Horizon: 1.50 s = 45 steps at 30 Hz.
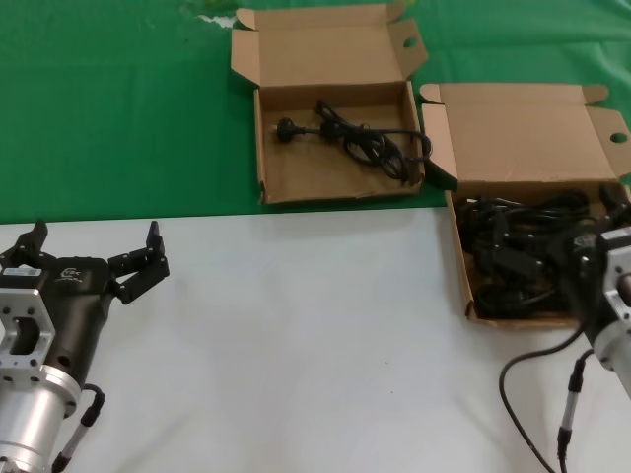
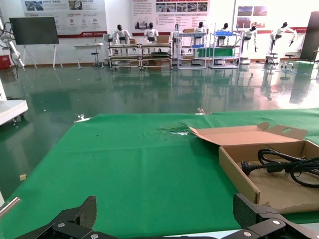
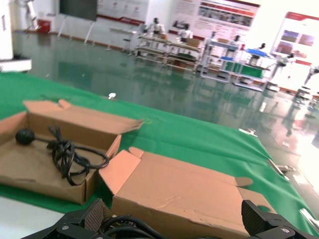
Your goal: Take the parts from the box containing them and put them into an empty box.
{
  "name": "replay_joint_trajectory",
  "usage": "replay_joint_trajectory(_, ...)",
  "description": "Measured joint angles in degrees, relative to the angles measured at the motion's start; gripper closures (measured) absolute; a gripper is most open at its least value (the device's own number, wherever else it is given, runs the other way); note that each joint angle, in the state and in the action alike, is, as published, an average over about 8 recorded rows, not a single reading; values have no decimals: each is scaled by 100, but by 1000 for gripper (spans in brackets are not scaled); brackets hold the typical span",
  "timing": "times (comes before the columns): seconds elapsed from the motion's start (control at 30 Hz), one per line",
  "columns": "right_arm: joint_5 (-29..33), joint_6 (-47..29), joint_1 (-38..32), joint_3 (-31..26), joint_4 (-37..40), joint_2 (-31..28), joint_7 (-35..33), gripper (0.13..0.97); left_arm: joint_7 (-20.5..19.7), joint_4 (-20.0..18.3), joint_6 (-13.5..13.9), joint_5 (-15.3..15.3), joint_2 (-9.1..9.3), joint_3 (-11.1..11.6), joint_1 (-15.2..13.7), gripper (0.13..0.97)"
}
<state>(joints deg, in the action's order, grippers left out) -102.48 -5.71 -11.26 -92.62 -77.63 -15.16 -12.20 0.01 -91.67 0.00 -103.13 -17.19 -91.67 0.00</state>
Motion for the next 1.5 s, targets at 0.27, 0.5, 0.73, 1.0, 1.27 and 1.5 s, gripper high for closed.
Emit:
replay_joint_trajectory(0.27, -42, 364, 717, 60, -895, -130, 779, 129, 0, 0, 0, -1, 0, 0, 0, 132)
replay_joint_trajectory(0.5, -51, 446, 879, 74, -1097, -159, 953, 129, 0, 0, 0, -1, 0, 0, 0, 132)
replay_joint_trajectory(0.73, -51, 448, 882, 74, -1100, -159, 957, 129, 0, 0, 0, 0, 0, 0, 0, 132)
replay_joint_trajectory(1.0, -51, 448, 882, 74, -1100, -159, 957, 129, 0, 0, 0, -1, 0, 0, 0, 132)
replay_joint_trajectory(1.27, -51, 448, 882, 74, -1100, -159, 957, 129, 0, 0, 0, -1, 0, 0, 0, 132)
replay_joint_trajectory(1.5, -51, 448, 882, 74, -1100, -159, 957, 129, 0, 0, 0, 0, 0, 0, 0, 132)
